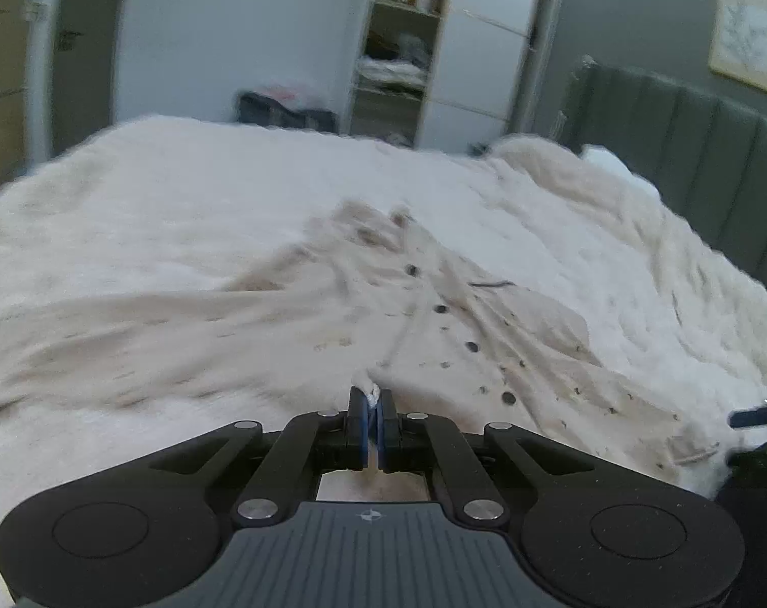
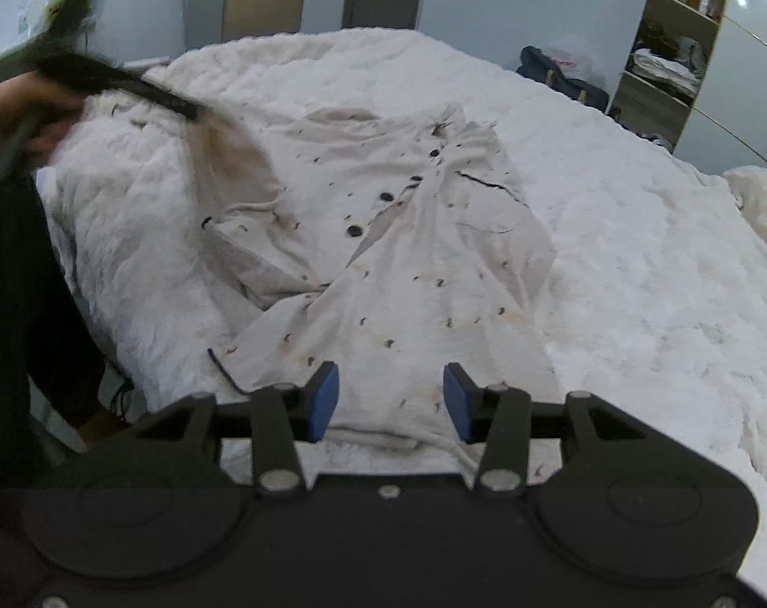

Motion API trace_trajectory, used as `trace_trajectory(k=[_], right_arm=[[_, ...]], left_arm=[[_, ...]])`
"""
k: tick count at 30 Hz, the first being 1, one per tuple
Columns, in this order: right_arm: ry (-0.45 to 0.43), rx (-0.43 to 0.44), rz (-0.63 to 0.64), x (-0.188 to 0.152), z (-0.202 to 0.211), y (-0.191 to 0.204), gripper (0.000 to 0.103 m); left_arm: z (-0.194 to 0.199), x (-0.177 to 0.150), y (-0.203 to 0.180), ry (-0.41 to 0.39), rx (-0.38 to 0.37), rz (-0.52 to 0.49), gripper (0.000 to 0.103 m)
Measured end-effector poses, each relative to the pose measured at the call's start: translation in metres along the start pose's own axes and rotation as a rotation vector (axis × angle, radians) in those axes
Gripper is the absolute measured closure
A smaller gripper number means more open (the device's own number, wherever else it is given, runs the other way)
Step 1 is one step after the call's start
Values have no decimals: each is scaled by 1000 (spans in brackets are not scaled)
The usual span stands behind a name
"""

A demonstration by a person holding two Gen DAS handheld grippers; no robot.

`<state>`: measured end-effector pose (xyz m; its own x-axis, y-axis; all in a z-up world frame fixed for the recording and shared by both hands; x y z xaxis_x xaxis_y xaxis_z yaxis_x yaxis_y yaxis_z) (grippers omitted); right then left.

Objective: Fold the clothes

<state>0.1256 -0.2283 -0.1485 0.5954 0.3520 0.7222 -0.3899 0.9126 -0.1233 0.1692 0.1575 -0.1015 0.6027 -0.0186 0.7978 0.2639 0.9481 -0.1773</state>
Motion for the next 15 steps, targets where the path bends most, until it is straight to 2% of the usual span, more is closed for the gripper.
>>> trace_trajectory(k=[1,4,6,8,9,10,11,12,13,14,15], right_arm=[[-2,-1,-9,-1,1,-4,58],[7,-12,-9,-4,-1,-13,56],[21,-38,4,-4,-4,-20,55],[43,-78,25,-5,-6,-31,55],[49,-89,36,-5,-5,-34,55],[55,-98,46,-4,-5,-37,55],[74,-102,66,-6,-6,-40,55],[93,-106,86,-8,-8,-42,55],[113,-109,106,-10,-9,-45,54],[135,-106,132,-14,-11,-45,53],[159,-102,158,-17,-14,-45,52]], left_arm=[[12,-6,6,10,16,9,100],[53,-51,48,97,168,65,98],[62,-63,65,115,210,146,98],[69,-69,77,118,221,217,94],[71,-66,74,107,210,222,83],[70,-59,67,88,196,203,64],[68,-55,60,79,186,179,53],[63,-43,41,52,158,118,35],[58,-37,29,37,130,79,27],[54,-37,21,36,114,50,26],[42,-32,-6,35,62,-43,21]])
Point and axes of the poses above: each gripper's, at about its wrist camera, not at the fingertips, and z roughly against the way its jaws point, y to its left, x to its top, the point moved 10 cm from there along -z, roughly the way its jaws point, and after that the axes turned 1 degree about -x, right-handed, at the moved point
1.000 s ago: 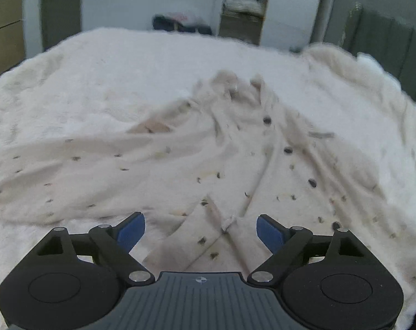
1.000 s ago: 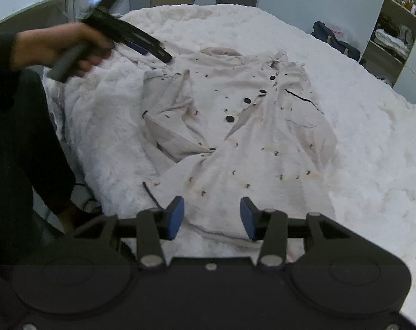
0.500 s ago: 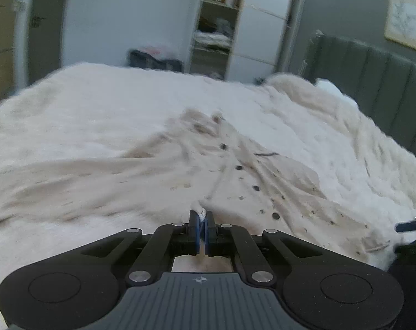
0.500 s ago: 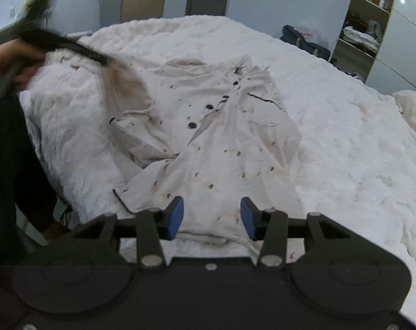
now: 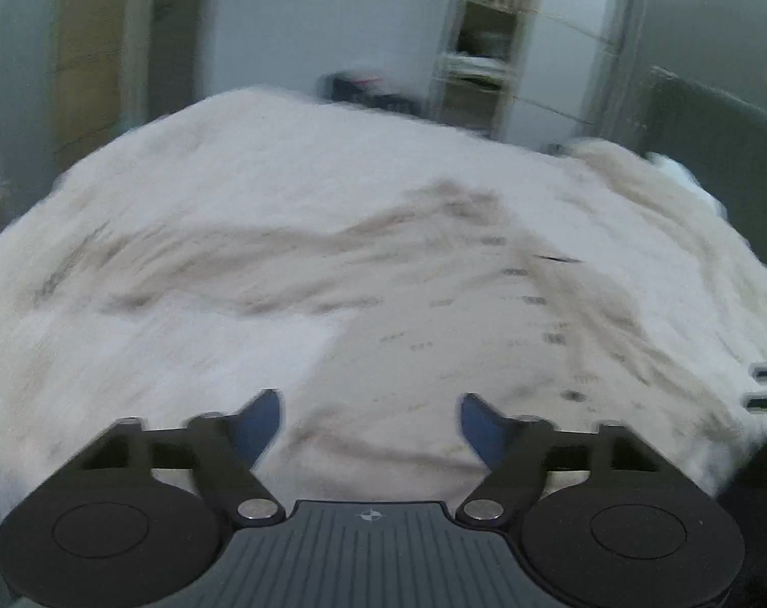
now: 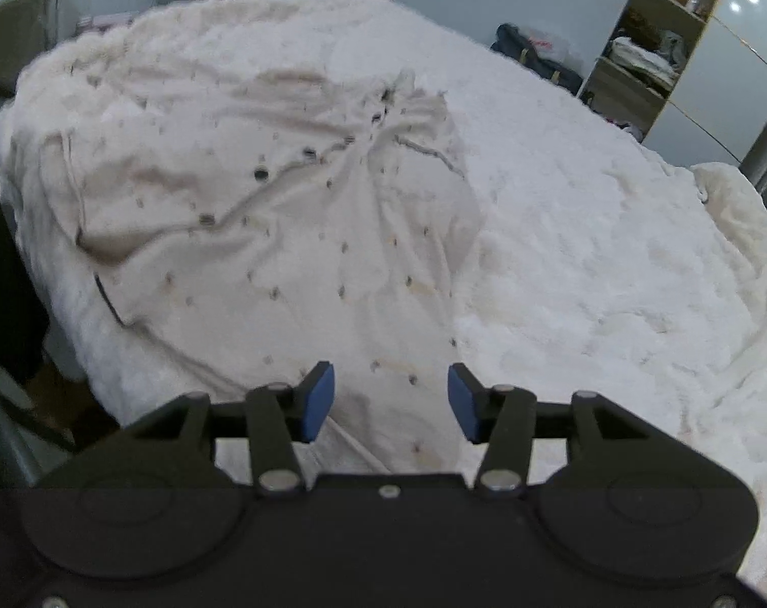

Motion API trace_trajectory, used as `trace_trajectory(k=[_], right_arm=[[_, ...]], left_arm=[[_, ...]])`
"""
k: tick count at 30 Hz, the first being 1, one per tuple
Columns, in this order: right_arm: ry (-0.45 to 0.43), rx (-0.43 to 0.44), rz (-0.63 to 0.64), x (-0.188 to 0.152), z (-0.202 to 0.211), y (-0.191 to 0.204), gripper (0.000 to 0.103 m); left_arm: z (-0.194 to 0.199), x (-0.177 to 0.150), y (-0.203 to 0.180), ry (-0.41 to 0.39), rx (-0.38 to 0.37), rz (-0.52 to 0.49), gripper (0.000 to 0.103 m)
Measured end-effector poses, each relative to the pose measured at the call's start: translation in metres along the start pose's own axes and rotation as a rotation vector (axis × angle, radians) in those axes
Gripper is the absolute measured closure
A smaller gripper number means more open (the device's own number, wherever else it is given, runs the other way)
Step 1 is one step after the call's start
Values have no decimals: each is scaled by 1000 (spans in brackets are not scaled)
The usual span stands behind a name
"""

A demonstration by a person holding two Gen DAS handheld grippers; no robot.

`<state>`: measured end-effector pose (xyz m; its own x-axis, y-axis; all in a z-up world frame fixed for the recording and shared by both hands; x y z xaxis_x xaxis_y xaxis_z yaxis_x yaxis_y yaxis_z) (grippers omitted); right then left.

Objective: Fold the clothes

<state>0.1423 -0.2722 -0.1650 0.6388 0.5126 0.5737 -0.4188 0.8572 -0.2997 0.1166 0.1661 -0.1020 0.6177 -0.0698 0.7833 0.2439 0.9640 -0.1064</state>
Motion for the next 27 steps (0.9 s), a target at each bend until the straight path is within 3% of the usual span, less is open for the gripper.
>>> trace_trajectory(k=[1,2,3,4,6,8,10,12,14,16,18,19,24,27], right_arm=[[10,3,27,-2,-2,1,48],[15,11,65,-4,-6,5,41],[6,26,103,-5,-11,10,40],[-2,30,141,-6,-16,16,40],[-10,22,247,-8,-27,28,40],[-16,7,308,-8,-33,36,40],[-43,7,449,-7,-45,57,40],[-87,4,531,-4,-52,71,40],[-99,-17,575,-2,-61,78,40],[-106,-30,599,0,-69,83,46],[-75,29,574,2,-77,91,75],[-64,49,559,3,-77,92,103],[-188,155,417,35,-28,101,103],[-208,170,428,42,5,97,103]], left_arm=[[-11,3,-25,8,-51,-92,14],[-23,-1,-44,57,-103,-178,14],[-35,-8,-62,107,-147,-264,14],[-47,-16,-76,149,-161,-347,14],[-61,-25,-91,158,-155,-463,14],[-76,-34,-104,157,-172,-525,14],[-98,-44,-111,188,-205,-508,14],[-120,-51,-104,203,-171,-508,15],[-141,-54,-87,207,-104,-485,34],[-148,-57,-81,228,-119,-433,76],[-149,-55,-76,235,-147,-377,94],[-147,-51,-75,232,-163,-352,97],[-112,-24,-91,176,-284,-265,103],[-73,-7,-106,114,-339,-287,102]])
Point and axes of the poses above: each gripper's, at about its wrist camera, not at the fingertips, and z roughly against the way its jaws point, y to its left, x to its top, the point moved 10 cm from there along -z, roughly the way its jaws point, and after that the axes turned 1 degree about -x, right-handed, at the moved point
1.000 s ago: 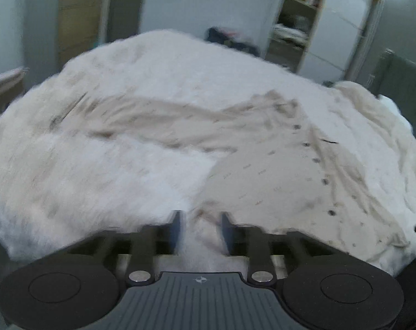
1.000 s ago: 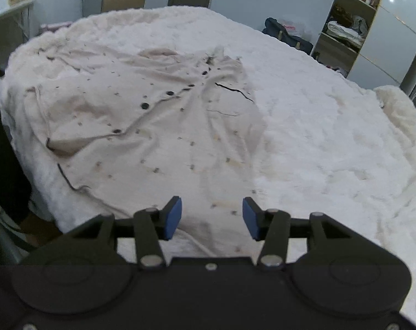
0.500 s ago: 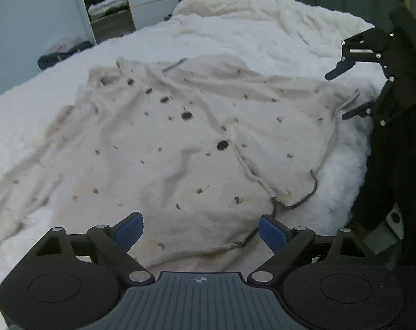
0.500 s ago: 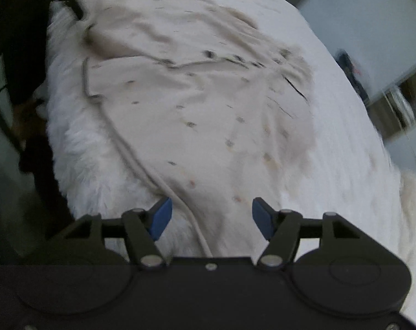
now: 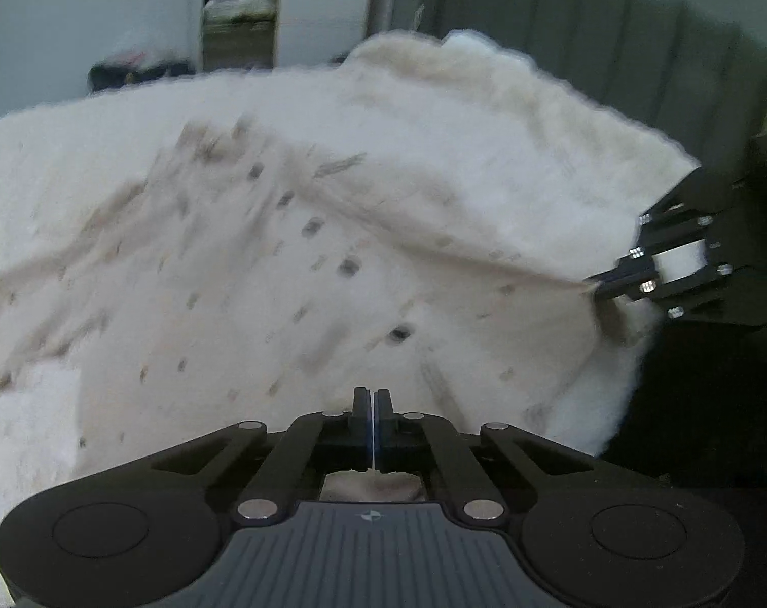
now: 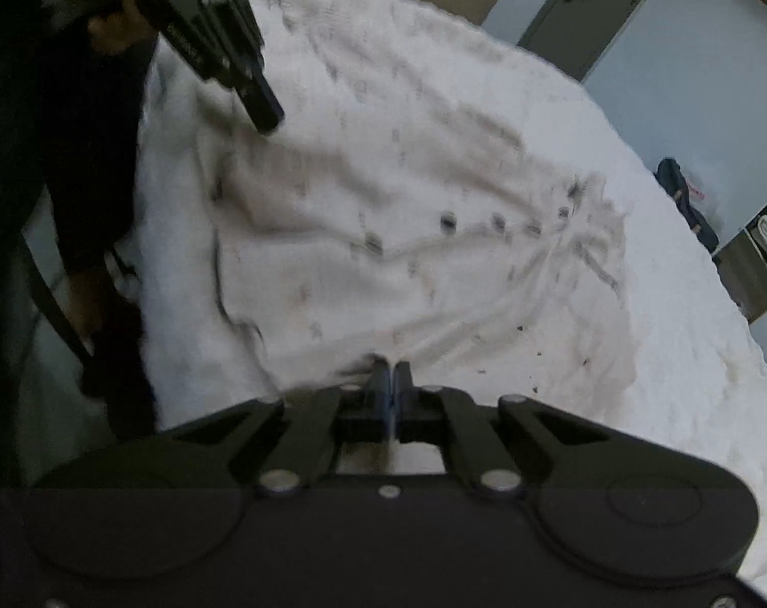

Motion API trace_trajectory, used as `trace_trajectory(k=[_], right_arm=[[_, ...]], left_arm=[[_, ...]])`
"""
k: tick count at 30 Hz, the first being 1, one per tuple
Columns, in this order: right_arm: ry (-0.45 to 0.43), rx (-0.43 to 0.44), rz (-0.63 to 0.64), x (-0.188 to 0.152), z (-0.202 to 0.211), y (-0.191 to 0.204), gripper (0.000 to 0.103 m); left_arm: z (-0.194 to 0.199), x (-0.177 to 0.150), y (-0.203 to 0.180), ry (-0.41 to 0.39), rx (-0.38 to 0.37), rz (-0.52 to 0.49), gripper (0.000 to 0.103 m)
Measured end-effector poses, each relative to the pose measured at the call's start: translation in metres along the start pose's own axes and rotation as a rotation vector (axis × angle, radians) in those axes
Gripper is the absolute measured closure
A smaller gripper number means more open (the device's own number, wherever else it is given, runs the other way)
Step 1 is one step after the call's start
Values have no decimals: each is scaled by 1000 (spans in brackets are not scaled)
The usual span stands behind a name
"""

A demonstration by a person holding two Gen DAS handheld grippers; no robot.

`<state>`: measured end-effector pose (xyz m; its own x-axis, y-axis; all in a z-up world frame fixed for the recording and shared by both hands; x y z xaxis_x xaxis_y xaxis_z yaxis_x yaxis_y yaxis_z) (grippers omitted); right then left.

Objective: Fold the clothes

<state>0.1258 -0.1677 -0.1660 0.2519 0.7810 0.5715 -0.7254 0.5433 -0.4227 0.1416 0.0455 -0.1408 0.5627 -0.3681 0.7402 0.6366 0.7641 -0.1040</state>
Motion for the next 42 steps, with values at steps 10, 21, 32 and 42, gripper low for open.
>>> trace_trajectory(k=[10,21,32,42], right_arm=[[194,-105,307,-34,-2,22,55],[162,-232,549,-37,-54,49,40],[37,-161,249,-5,-54,26,101],[39,-111,132,-12,5,-2,101]], left_arm=[[-32,-35,-41,52,105,-347,23],[-101,-66,-42,147,190,-563,22],[-86,-37,-25,46,104,-330,96],[-23,-8,-32,1,1,-276,98]])
Point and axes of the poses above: each gripper's, at about its wrist camera, not at the fingertips, and z roughly against the way its jaws point, y to its left, x to its top, the point moved 10 cm from there along -z, roughly the way its jaws point, and after that the axes turned 1 degree about -x, right-handed, at the moved point
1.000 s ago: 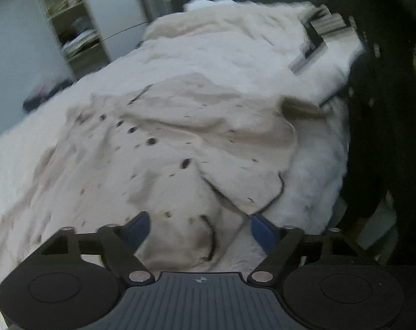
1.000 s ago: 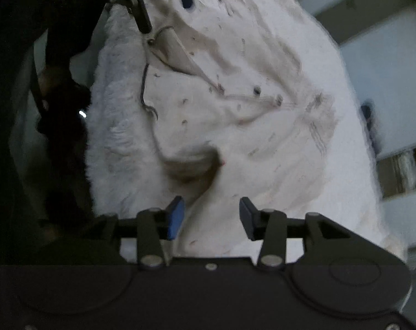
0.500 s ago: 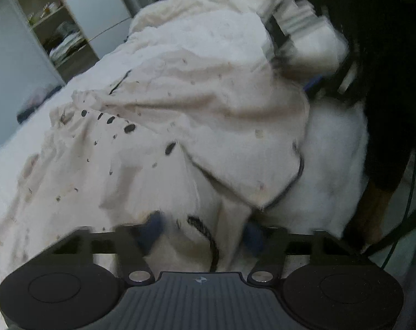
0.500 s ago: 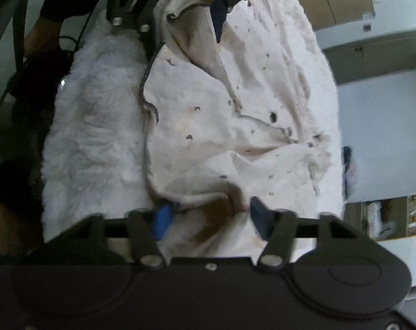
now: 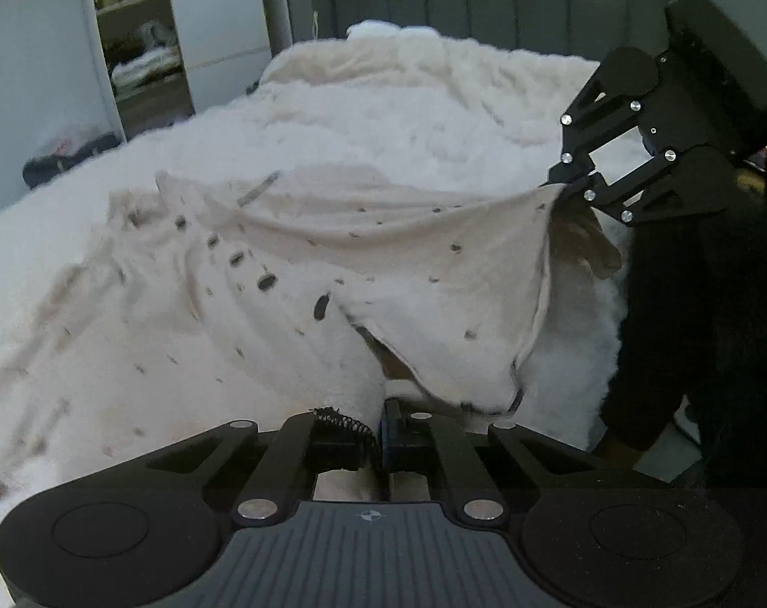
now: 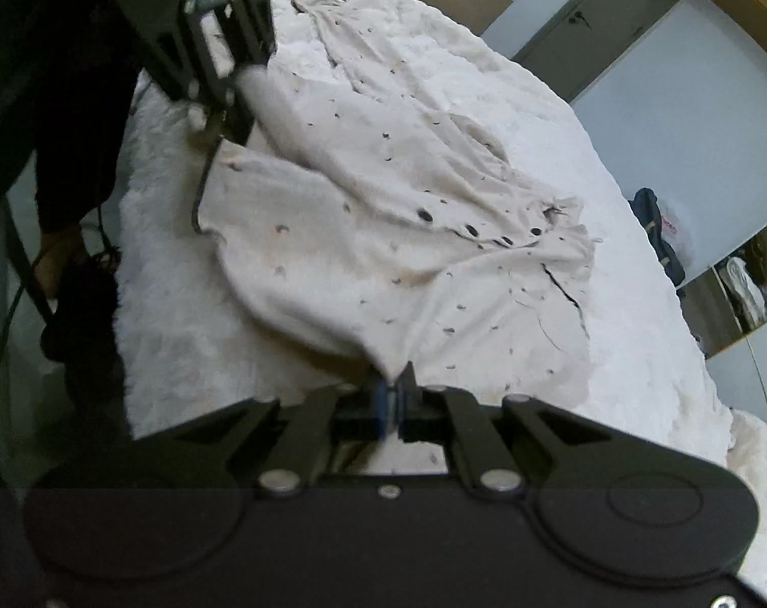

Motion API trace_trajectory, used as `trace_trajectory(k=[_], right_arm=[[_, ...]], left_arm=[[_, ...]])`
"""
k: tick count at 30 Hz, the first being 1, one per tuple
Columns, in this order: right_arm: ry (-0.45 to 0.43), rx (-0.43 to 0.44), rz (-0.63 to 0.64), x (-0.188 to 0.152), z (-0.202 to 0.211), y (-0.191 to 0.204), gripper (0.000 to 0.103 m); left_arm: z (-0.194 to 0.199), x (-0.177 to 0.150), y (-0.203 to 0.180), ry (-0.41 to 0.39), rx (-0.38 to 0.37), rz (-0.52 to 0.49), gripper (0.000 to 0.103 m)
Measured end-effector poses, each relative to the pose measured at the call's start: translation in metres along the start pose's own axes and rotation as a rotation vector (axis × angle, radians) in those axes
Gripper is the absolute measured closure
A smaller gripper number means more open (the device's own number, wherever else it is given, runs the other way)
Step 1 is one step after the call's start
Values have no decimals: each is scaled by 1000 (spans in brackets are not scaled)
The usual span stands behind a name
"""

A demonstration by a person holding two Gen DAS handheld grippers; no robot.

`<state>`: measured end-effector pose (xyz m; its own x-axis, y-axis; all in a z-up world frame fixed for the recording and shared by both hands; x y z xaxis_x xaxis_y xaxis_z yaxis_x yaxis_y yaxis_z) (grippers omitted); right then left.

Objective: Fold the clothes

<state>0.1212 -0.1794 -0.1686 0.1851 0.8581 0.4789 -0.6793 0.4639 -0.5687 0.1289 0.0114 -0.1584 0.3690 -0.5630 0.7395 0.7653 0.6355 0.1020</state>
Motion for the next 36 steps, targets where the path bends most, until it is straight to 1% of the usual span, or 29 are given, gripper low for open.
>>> trace_trajectory(k=[3,4,5,6,7,8,9,10,11,12,13,14,15,18,19,20,21,23,24,26,27,28,29,30,32,33,34,35,36], right_arm=[[1,-6,19,-1,20,-8,101],[5,-4,26,-2,21,-8,101],[11,-1,70,-4,20,-2,99],[12,-1,100,-5,17,5,96],[15,8,115,-5,13,9,89],[34,69,155,-9,7,25,84],[54,135,198,-13,2,42,82],[60,160,215,-14,1,49,80],[55,178,202,-14,2,51,76],[50,195,186,-13,2,53,72],[44,213,170,-13,2,54,66],[38,230,154,-13,3,56,65],[32,240,123,-13,4,51,65],[-47,247,-35,-5,11,23,64],[-70,243,-82,-3,12,15,61],[-127,230,-196,1,15,-4,56],[-186,214,-304,4,18,-23,55],[-283,179,-496,2,21,-55,55],[-313,163,-560,0,22,-65,55],[-425,93,-792,-9,18,-95,55],[-467,68,-868,-14,15,-103,55],[-481,54,-904,-18,12,-107,55],[-504,32,-975,-22,6,-113,55],[-535,25,-1021,-23,4,-117,55],[-577,30,-1038,-18,1,-122,55],[-580,30,-1033,-15,-3,-123,55],[-580,30,-1026,-13,-6,-123,55],[-555,41,-1017,-11,-15,-122,55],[-540,47,-1009,-10,-21,-121,55]], left_arm=[[8,3,2,3,-7,-4,96],[10,3,2,13,-13,-9,89],[3,-4,-3,55,-32,-26,82],[-9,-16,-13,117,-64,-53,63],[-19,-26,-21,166,-89,-77,49],[-24,-31,-27,174,-96,-87,49],[-25,-32,-30,174,-106,-83,49],[-26,-32,-33,170,-125,-65,48],[-22,-27,-35,153,-161,-19,47],[-18,-24,-34,133,-174,0,35],[-11,-18,-31,93,-184,31,11],[2,-7,-21,10,-184,93,4],[14,2,-11,-65,-182,150,2],[36,18,24,-196,-166,314,2],[43,20,38,-227,-144,362,2],[52,24,66,-280,-89,450,2],[61,22,103,-329,-27,562,0],[67,5,167,-372,60,804,0],[69,-7,198,-393,109,925,0],[74,-46,254,-435,239,1168,0],[76,-65,277,-452,298,1273,1],[81,-82,295,-471,355,1351,1],[94,-114,323,-510,449,1466,1],[100,-127,333,-520,494,1518,1],[120,-167,355,-548,584,1664,1],[128,-186,364,-559,622,1728,1],[134,-202,372,-562,632,1764,1],[137,-215,379,-561,639,1794,1],[135,-221,382,-551,626,1804,1]])
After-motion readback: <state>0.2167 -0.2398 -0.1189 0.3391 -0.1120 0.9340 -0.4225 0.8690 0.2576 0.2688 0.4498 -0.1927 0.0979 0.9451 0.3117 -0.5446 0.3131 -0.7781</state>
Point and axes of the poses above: each gripper's, at about its wrist camera, not at the fingertips, and z roughly against the way its jaws point, y to its left, x to its top, the point moved 10 cm from there along -z, roughly the way its jaws point, and after that the axes turned 1 degree about -x, right-handed, at the moved point
